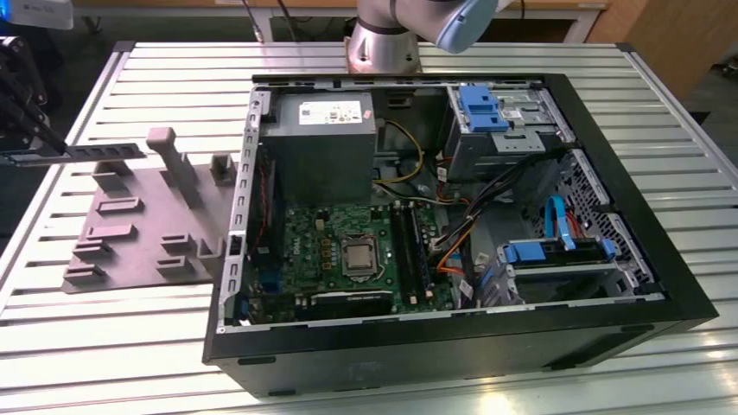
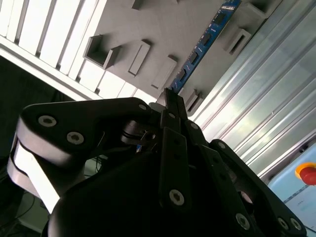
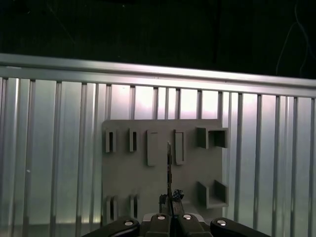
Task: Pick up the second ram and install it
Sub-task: 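Pick up the second ram and move it above second insertion slot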
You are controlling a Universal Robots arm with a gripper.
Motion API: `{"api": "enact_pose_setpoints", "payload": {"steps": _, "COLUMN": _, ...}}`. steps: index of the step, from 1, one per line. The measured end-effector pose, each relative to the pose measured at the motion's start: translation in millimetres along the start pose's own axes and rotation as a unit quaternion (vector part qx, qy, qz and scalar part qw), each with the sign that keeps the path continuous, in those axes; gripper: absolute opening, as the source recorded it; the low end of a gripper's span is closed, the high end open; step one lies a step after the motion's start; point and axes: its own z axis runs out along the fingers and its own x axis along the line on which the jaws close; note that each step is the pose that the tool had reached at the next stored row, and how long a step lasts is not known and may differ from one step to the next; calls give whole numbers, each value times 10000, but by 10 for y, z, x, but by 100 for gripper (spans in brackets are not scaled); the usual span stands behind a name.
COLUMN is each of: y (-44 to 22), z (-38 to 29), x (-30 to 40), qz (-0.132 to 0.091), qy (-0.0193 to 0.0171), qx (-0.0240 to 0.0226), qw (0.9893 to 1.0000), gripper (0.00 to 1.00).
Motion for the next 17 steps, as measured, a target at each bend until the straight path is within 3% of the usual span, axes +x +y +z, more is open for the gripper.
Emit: {"api": "enact_pose_setpoints", "payload": {"steps": 17, "y": 1, "z": -236, "x": -38, "qz": 0, "qy": -90, "qx": 3, "qw": 10000, "gripper": 12}}
